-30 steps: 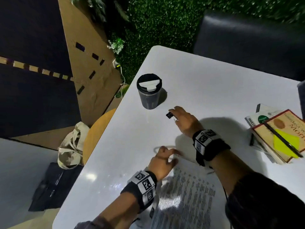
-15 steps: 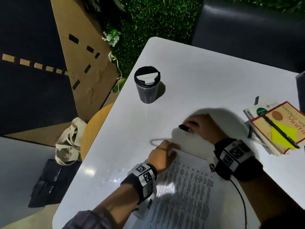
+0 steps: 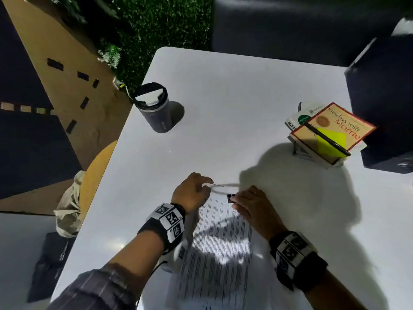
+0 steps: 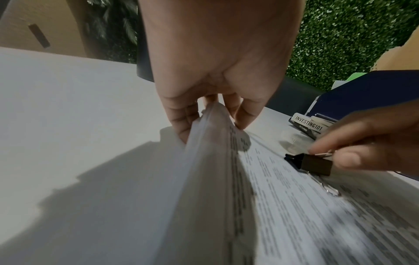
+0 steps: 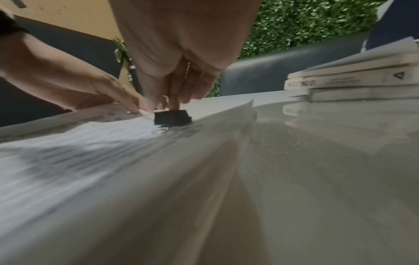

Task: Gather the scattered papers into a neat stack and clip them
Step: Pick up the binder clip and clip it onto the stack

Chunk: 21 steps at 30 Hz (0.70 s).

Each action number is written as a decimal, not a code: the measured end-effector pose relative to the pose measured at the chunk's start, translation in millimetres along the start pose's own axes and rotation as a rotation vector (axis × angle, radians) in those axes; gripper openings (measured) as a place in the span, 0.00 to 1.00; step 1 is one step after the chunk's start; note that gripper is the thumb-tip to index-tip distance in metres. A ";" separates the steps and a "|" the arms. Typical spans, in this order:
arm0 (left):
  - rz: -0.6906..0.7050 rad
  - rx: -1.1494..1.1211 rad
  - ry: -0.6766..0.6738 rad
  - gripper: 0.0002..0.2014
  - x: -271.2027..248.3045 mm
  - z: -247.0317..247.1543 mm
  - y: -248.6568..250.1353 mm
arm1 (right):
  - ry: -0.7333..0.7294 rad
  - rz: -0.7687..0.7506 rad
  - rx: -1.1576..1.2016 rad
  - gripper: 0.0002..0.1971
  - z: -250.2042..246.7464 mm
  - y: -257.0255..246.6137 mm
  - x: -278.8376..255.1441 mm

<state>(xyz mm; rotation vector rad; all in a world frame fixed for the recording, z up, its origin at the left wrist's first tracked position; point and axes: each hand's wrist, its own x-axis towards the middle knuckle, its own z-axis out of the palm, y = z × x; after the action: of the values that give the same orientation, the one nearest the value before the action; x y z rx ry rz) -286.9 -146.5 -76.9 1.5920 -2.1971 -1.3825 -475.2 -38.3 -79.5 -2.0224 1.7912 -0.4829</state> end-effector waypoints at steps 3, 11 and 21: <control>-0.035 0.049 -0.035 0.24 1.6 -1.4 8.0 | -0.052 0.031 0.115 0.12 -10.7 3.4 6.7; -0.091 0.385 -0.145 0.12 8.7 -3.1 37.2 | -0.117 0.271 0.517 0.17 -25.2 19.9 40.8; -0.083 0.507 -0.187 0.23 5.2 3.3 41.7 | -0.294 0.282 0.421 0.26 -28.3 26.5 46.4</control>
<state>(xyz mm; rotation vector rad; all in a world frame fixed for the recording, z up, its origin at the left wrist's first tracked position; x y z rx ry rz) -320.6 -146.8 -51.6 1.7753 -2.7930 -1.0829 -506.5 -88.9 -68.6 -1.4476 1.5996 -0.4093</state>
